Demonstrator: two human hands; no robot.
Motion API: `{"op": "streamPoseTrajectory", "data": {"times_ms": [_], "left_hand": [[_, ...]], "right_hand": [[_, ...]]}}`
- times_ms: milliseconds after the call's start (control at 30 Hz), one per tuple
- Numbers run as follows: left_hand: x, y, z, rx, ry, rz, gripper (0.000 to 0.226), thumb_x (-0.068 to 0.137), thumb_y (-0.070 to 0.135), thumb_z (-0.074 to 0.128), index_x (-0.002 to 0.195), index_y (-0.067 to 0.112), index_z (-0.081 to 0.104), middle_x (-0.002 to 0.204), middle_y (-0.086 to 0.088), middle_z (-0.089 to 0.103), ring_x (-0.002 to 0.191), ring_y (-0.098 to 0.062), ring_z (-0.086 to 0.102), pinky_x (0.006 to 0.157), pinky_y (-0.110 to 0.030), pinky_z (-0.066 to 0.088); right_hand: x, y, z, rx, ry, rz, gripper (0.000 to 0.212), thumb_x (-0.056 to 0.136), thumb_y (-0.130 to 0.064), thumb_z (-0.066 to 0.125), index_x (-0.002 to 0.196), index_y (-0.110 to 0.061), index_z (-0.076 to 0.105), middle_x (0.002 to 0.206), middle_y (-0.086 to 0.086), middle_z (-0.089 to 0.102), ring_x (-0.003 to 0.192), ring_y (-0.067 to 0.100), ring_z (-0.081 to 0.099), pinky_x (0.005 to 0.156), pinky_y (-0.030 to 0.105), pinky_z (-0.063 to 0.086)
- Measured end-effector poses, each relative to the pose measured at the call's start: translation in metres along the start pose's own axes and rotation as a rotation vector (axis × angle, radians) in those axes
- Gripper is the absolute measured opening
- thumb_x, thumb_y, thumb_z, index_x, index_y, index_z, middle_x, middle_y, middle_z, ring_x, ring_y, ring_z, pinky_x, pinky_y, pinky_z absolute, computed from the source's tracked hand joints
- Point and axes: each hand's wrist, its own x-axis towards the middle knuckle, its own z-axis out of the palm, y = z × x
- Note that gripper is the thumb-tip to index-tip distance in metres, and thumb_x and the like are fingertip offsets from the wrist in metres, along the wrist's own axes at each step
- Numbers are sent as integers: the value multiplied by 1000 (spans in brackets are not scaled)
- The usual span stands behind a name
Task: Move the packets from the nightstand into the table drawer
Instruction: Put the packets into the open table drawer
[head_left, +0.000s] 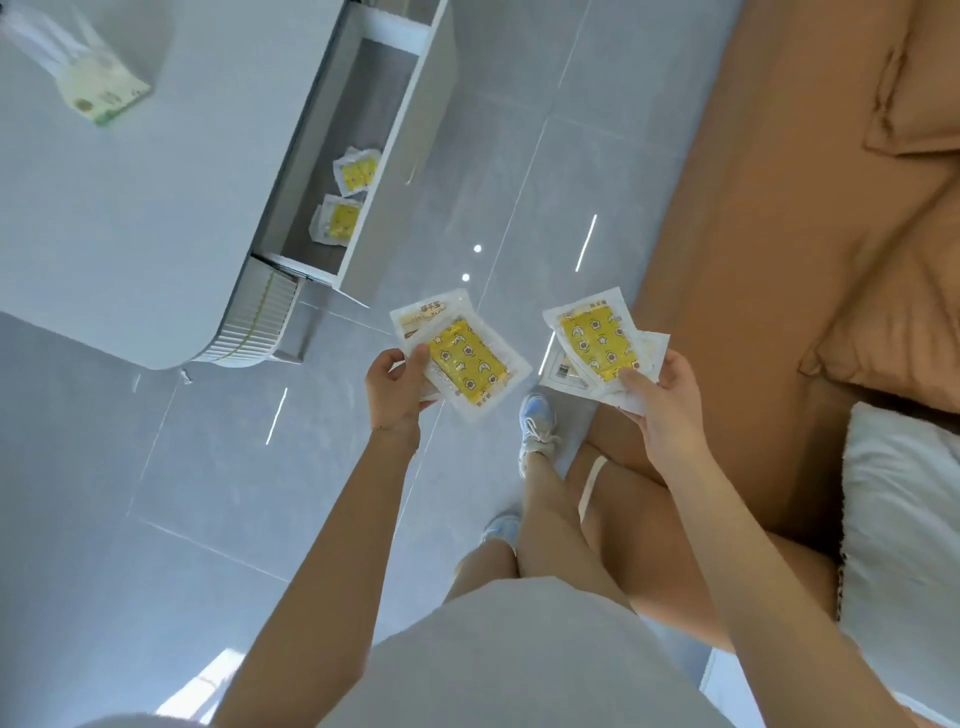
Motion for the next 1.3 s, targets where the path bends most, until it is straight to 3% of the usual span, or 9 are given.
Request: {"op": "streamPoseTrajectory", "data": {"times_ms": [200,400,600,733,833,1033,1133,1300], "left_hand": [[43,48,28,-61,110,-3,17,92,13,58,78,14,50,78,-1,67,55,-5,67,47,-24,55],[93,84,31,-182,254,-61,17,91,16,60,77,15,50,79,-3,65,69,-16,65,52,-27,56],[154,116,21,-328,327,-119,13,92,18,59,81,13,53,87,-3,64,75,-18,66,58,-30,59],[211,134,14,-399,353,-163,14,92,18,58,82,11,52,90,-6,64,77,-19,66,56,-29,59],[252,150,8,-429,370,-201,19,92,21,59,81,11,48,89,-5,64,77,-19,66,60,-31,60],[320,169,-3,-493,416,-282,22,92,21,59,76,14,47,86,-5,63,73,-19,64,70,-33,57],[354,167,0,-490,440,-339,18,93,20,59,78,14,51,88,-5,64,77,-20,64,65,-27,58],[415,149,11,-497,498,-460,10,91,18,60,82,21,56,96,-7,65,89,-26,64,80,-37,56]], "right_hand": [[56,-51,44,-120,-110,29,45,86,6,60,127,-5,46,104,2,66,100,25,66,91,43,52],[103,-92,108,-220,-206,33,38,85,4,62,118,-11,51,103,1,67,102,25,66,92,43,52],[145,-127,187,-257,-268,30,42,86,4,60,122,-12,47,107,4,65,97,20,66,89,38,53],[182,-152,253,-275,-277,23,40,86,6,58,120,-14,47,104,1,64,88,13,66,74,28,56],[208,-169,301,-265,-290,38,38,87,8,56,117,-13,45,104,1,64,89,15,66,69,29,56],[263,-182,389,-334,-300,80,38,86,9,54,98,-26,50,111,4,61,102,24,63,83,39,55],[296,-183,425,-390,-313,86,36,86,8,54,104,-23,49,104,-1,62,101,23,63,84,41,54],[364,-168,482,-548,-378,74,33,88,5,54,112,-18,54,101,-1,65,93,18,65,74,34,55]]}}
